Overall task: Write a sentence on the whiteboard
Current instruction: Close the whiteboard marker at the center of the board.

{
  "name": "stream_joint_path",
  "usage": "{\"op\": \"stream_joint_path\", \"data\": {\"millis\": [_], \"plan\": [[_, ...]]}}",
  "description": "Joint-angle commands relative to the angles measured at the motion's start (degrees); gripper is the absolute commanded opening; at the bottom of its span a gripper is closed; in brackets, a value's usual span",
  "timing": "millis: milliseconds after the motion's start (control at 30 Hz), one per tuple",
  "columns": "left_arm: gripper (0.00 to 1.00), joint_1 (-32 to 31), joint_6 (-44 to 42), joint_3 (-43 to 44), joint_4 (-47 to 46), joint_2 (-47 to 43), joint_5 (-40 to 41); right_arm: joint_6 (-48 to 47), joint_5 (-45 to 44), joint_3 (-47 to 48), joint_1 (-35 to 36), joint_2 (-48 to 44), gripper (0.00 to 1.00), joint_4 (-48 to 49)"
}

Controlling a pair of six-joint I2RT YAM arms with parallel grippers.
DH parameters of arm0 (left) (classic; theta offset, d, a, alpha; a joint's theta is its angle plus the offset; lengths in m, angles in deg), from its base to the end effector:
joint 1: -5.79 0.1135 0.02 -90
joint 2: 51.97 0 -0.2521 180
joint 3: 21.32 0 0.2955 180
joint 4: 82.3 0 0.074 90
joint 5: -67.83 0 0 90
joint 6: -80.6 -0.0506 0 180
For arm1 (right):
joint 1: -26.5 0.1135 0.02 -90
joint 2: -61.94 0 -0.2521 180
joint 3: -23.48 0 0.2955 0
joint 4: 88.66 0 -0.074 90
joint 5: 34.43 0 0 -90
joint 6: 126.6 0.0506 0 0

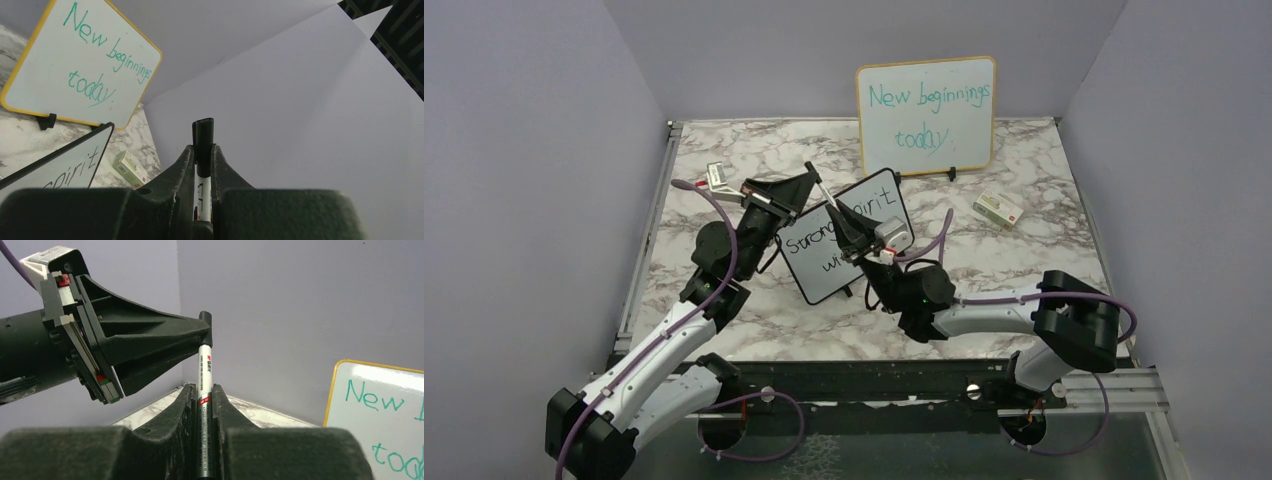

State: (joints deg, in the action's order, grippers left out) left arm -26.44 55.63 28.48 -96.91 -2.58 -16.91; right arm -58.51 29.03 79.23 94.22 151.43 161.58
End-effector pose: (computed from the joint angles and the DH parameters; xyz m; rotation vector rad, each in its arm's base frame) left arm 0.2322 -0.1409 0.3392 -0.4901 1.3592 -1.3673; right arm 0.1572 0.3240 0.2724 -0.3452 0.9621 0.5138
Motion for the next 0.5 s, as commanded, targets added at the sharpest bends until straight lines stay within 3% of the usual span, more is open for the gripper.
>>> {"op": "stream_joint_path", "data": {"millis": [0, 333, 467], "plan": [[0.00, -4.11, 0.10, -3.73, -0.66, -1.16, -5.78, 1.54, -1.12, 2.76, -0.91, 0.60, 0.00, 5.72], [0.00, -6.45, 0.60, -7.51, -4.77, -2.12, -5.67, 8.85, 1.96, 1.15, -2.20, -1.11, 0.00, 8.96], [0.00, -6.47, -2.73, -7.57, -4.15, -5.55, -0.59, 8.50, 2.15, -0.87, -2.16, -1.68, 0.00, 7.49]]}}
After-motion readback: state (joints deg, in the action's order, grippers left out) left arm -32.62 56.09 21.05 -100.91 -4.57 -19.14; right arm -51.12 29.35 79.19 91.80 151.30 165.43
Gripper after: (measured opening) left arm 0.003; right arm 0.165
